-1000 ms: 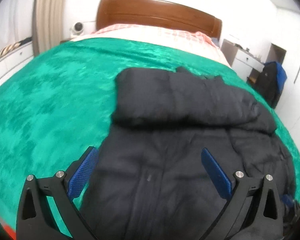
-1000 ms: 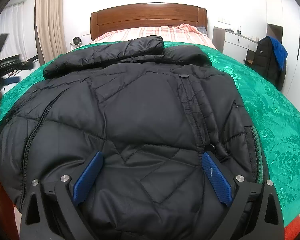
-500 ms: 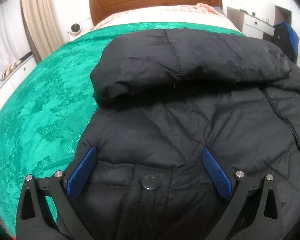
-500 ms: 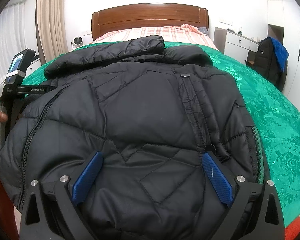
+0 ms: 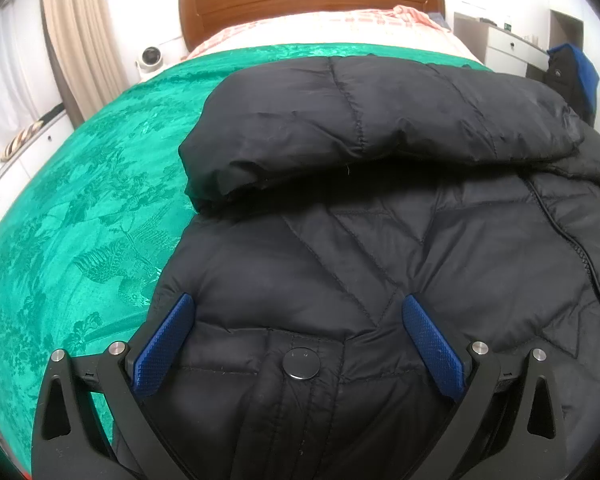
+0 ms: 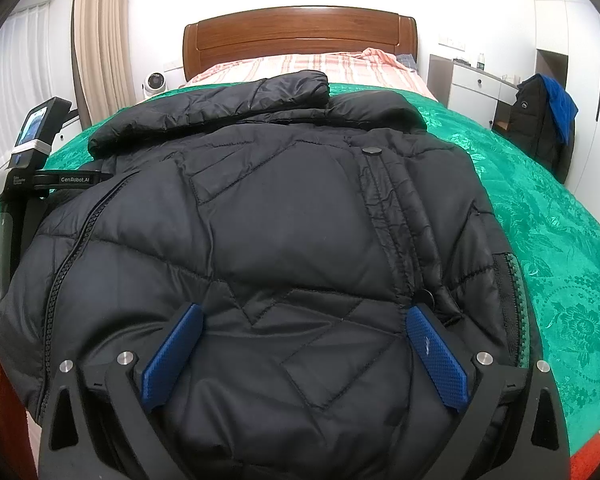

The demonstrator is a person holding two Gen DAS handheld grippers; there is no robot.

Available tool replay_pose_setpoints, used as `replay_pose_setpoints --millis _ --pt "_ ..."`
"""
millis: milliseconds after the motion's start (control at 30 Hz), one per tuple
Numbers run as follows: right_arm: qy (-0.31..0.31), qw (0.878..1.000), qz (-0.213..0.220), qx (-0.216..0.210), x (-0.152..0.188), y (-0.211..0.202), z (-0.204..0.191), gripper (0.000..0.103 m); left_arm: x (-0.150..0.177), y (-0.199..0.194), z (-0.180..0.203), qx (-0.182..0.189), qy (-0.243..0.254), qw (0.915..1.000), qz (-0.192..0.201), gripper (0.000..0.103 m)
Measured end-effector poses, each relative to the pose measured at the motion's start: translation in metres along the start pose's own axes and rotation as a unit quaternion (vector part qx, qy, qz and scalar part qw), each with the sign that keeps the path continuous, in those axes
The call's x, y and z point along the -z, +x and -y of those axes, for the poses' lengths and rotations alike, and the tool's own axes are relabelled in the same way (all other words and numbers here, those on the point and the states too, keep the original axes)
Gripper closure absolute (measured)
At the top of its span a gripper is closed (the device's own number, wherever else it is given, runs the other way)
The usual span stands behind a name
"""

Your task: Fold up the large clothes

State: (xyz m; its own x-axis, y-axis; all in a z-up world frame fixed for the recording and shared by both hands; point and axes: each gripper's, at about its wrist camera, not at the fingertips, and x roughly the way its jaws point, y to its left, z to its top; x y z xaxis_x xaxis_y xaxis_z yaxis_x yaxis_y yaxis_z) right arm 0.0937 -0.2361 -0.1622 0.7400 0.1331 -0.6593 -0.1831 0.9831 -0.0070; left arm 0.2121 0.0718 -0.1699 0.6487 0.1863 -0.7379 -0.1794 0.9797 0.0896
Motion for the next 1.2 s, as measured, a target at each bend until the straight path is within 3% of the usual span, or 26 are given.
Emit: replay_pose_setpoints --millis 1200 --pt "-0.003 1.0 0.003 -0.002 0.002 0.001 0.0004 0.001 0.0001 0.0 0.0002 0.0 0.0 1.0 0.0 0.0"
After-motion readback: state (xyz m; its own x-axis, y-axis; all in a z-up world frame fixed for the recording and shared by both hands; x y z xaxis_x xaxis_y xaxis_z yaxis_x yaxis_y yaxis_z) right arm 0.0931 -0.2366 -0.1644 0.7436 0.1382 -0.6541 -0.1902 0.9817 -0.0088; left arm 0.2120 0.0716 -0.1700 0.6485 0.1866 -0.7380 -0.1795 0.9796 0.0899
